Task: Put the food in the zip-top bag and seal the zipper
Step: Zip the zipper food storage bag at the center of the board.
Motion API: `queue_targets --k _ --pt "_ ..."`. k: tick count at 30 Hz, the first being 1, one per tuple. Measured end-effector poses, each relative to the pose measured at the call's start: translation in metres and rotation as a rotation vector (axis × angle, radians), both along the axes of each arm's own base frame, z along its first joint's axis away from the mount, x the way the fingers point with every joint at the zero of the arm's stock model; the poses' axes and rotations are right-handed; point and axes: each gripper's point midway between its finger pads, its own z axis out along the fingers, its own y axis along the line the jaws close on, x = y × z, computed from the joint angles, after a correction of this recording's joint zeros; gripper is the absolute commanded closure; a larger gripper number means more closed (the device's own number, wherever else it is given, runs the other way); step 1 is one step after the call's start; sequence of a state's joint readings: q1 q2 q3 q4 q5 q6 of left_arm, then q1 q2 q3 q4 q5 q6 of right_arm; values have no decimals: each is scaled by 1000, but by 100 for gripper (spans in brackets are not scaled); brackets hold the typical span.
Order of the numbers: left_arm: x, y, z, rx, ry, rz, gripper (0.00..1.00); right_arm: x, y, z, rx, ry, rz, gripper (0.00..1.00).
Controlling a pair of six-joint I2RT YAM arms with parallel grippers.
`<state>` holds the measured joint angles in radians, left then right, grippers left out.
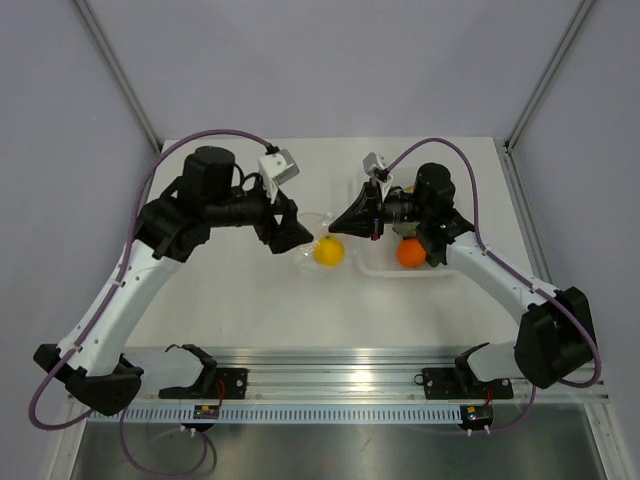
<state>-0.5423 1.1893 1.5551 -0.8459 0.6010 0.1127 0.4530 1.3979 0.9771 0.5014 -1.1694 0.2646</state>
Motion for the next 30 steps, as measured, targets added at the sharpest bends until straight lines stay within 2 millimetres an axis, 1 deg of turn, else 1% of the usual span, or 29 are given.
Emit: queue_targets --k 3,6,9,10,13,16,20,23,26,30 --pt "-3 -14 -21 46 26 -25 21 0 2 2 -67 -76 -43 100" --pt "-1 -19 -42 60 43 -31 23 -5 -3 -11 -140 -95 -68 100" --pt "3 -22 -55 60 37 -36 29 -9 -10 -28 -210 -85 -83 100" --pt "5 -23 -56 56 27 -40 34 -10 -12 -31 -227 -82 -83 100" --pt "6 -28 -56 38 5 -61 35 -16 -18 -38 -263 -78 -85 100" --pt "7 -33 -48 6 -18 -81 35 -20 -21 -39 -273 -83 -82 100" --pt "10 -45 -44 -52 -33 -90 44 -23 -23 -38 -274 -86 -79 100" --pt "11 -53 -53 -85 -29 -99 47 -23 -22 -38 -273 -87 -78 100" --pt "9 -59 -63 -99 7 -116 47 -24 -22 -37 -271 -87 -74 100" --pt "6 -66 -62 -136 25 -137 48 -26 -22 -36 -266 -90 -64 100"
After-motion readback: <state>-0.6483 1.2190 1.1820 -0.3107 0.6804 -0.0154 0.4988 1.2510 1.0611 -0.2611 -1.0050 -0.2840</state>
